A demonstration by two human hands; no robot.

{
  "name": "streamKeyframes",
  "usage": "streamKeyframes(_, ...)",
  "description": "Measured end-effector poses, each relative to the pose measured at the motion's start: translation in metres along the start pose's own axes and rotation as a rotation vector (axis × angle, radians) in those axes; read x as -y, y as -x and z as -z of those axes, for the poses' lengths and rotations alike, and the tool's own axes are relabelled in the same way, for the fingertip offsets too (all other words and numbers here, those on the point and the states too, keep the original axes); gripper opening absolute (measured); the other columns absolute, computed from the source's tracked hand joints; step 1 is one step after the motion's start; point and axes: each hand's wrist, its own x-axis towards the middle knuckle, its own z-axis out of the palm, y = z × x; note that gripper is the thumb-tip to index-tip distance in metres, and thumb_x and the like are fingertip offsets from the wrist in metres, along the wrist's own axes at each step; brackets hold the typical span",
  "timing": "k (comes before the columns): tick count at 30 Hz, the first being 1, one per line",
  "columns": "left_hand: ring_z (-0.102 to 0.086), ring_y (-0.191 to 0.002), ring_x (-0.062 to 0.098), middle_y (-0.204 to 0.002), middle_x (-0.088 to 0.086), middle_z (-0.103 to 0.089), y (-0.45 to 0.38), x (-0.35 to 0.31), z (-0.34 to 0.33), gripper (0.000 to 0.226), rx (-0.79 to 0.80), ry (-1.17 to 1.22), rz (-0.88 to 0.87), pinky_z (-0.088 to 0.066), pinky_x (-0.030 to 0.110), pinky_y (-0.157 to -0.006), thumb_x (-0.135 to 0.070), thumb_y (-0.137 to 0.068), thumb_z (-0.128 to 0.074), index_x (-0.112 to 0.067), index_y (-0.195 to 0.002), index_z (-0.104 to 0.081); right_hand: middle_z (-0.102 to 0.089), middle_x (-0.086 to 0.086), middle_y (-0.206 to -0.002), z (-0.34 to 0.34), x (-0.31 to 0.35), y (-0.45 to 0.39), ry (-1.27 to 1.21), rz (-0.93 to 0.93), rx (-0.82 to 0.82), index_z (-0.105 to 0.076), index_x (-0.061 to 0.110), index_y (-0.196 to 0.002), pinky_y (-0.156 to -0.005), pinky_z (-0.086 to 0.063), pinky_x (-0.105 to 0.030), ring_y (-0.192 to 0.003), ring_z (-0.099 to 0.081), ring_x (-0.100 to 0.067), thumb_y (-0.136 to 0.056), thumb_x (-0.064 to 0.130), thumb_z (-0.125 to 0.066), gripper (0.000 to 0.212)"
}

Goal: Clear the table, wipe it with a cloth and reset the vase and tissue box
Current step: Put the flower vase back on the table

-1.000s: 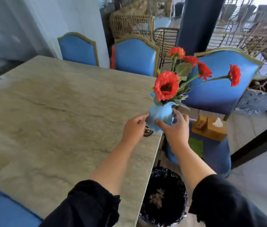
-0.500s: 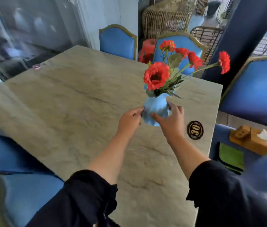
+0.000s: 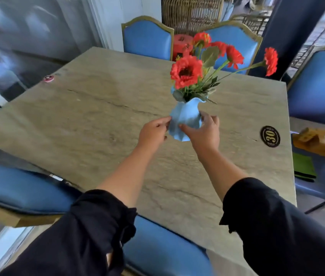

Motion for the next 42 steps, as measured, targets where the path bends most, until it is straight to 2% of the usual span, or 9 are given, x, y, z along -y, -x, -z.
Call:
streamKeyframes(5,-0.059,-0.09,0.014,-0.108,-0.001,-0.067,0.008,0.009,0.03,0.034,-0.018,0.021,0.01,-0.053,0.039,-0.088,-0.012,-0.094,-0.045,-0.02,-0.12,-0.065,-0.042,0.003,-0.129,-0.021,0.012,0.019,0.018,0.016,0.019,-0.047,0.018,-0.136,-0.075,-0.037,-0.022,-0.098,-0.045,-0.003,-0.072,0.034,-0.079,0.073)
streamKeyframes(12,-0.063,-0.105,0.011,-0.12,-0.002,-0.066,-0.019,0.018,0.082,0.034,0.022,0.032,0.024,-0.053,0.035,-0.089,-0.011,-0.093,-0.045,-0.021,-0.119,-0.065,-0.041,0.002,-0.131,-0.072,0.037,0.022,0.036,0.006,0.01,-0.045,0.018,-0.138,-0.077,-0.038,-0.021,-0.098,-0.046,-0.004,-0.072,0.033,-0.08,0.075)
streamKeyframes(21,-0.058,-0.078,0.007,-0.094,-0.018,-0.068,-0.135,0.037,0.168,0.037,0.058,-0.014,0.049,-0.051,0.045,-0.09,-0.008,-0.091,-0.046,-0.023,-0.118,-0.066,-0.042,0.002,-0.13,-0.202,0.073,-0.032,0.026,-0.088,-0.055,-0.045,0.017,-0.138,-0.076,-0.037,-0.02,-0.093,-0.044,-0.003,-0.073,0.03,-0.079,0.074)
streamKeyframes(23,-0.058,-0.083,0.009,-0.094,-0.019,-0.067,-0.167,0.039,0.185,0.039,0.066,-0.027,0.04,-0.05,0.045,-0.092,-0.005,-0.09,-0.045,-0.021,-0.119,-0.065,-0.043,0.001,-0.129,-0.232,0.081,-0.052,0.015,-0.095,-0.056,-0.046,0.017,-0.137,-0.076,-0.035,-0.018,-0.094,-0.044,-0.003,-0.073,0.03,-0.079,0.073)
streamKeyframes(27,-0.06,-0.108,0.011,-0.122,-0.003,-0.064,-0.23,0.043,0.205,0.045,0.099,-0.029,0.034,-0.046,0.042,-0.101,0.001,-0.087,-0.042,-0.016,-0.124,-0.062,-0.044,0.0,-0.127,-0.277,0.091,-0.097,0.035,-0.092,-0.079,-0.048,0.016,-0.135,-0.072,-0.03,-0.011,-0.095,-0.046,-0.005,-0.072,0.03,-0.08,0.072)
streamKeyframes(32,-0.059,-0.095,0.004,-0.126,-0.008,-0.061,-0.284,0.048,0.21,0.042,0.11,-0.006,0.049,-0.048,0.038,-0.099,-0.006,-0.091,-0.044,-0.02,-0.128,-0.058,-0.042,0.001,-0.131,-0.314,0.092,-0.142,0.051,-0.104,-0.082,-0.046,0.015,-0.137,-0.075,-0.032,-0.013,-0.097,-0.046,-0.005,-0.075,0.029,-0.079,0.072)
streamKeyframes(37,-0.056,-0.116,0.011,-0.131,-0.004,-0.059,-0.317,0.061,0.211,0.042,0.108,0.012,0.071,-0.043,0.039,-0.105,-0.007,-0.091,-0.044,-0.019,-0.129,-0.057,-0.041,0.0,-0.133,-0.341,0.085,-0.164,0.055,-0.152,-0.085,-0.045,0.015,-0.136,-0.073,-0.033,-0.014,-0.092,-0.041,-0.003,-0.076,0.028,-0.078,0.071)
streamKeyframes(39,-0.058,-0.109,0.009,-0.126,-0.005,-0.061,-0.325,0.064,0.212,0.044,0.108,0.03,0.085,-0.046,0.034,-0.101,-0.005,-0.091,-0.043,-0.018,-0.13,-0.056,-0.041,0.001,-0.133,-0.348,0.083,-0.168,0.05,-0.153,-0.097,-0.045,0.015,-0.135,-0.073,-0.033,-0.015,-0.092,-0.041,-0.002,-0.075,0.028,-0.079,0.07)
streamKeyframes(42,-0.056,-0.08,0.001,-0.107,-0.018,-0.064,-0.336,0.069,0.212,0.048,0.109,0.059,0.089,-0.045,0.023,-0.076,-0.002,-0.089,-0.041,-0.021,-0.132,-0.054,-0.041,0.001,-0.132,-0.357,0.081,-0.173,0.018,-0.142,-0.119,-0.046,0.016,-0.134,-0.075,-0.033,-0.014,-0.094,-0.041,-0.002,-0.073,0.028,-0.08,0.071)
